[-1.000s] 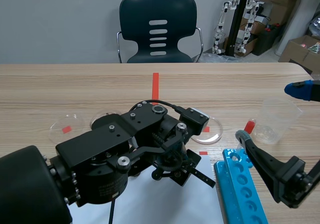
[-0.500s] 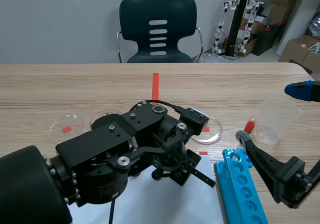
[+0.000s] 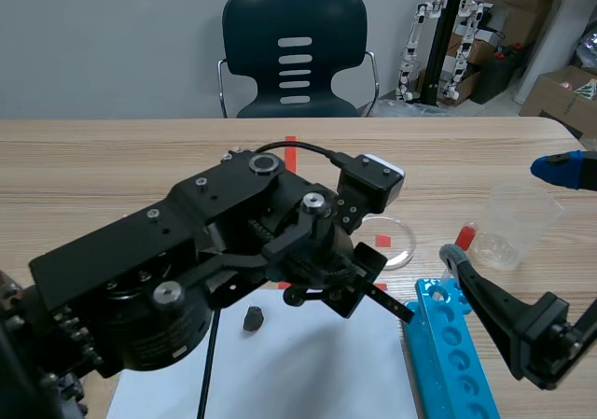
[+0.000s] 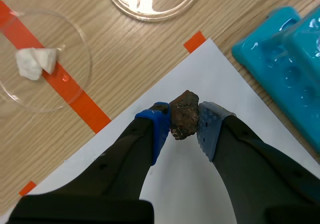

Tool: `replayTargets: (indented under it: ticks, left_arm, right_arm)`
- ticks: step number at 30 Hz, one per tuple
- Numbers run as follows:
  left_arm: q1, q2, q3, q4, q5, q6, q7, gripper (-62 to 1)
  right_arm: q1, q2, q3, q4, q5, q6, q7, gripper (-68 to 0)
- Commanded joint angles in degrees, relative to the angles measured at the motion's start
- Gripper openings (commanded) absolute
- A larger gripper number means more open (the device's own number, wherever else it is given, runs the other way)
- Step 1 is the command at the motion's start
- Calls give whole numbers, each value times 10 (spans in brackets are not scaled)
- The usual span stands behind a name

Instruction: Pick up the right mineral with the left hand

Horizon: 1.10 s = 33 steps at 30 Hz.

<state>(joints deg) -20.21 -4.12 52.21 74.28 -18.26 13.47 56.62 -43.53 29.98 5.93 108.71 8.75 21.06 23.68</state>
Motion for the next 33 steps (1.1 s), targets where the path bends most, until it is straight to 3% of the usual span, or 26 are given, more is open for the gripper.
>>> replayTargets:
  ticks: [1,15,23,33]
  left_arm:
    - [12,-13,-1,25,-1,1,-16,-481]
    - [112,-168,-5,206,11,5,-151,-481]
    - [198,-279,-56,299,6,6,-249,-481]
    - [321,-421,-136,361,-80,4,-374,-481]
  right_arm:
    - [4,0,4,7,5,0,7,4]
    - [4,0,4,7,5,0,6,4]
    - [4,0,4,7,5,0,6,4]
    - [4,0,4,7,5,0,6,4]
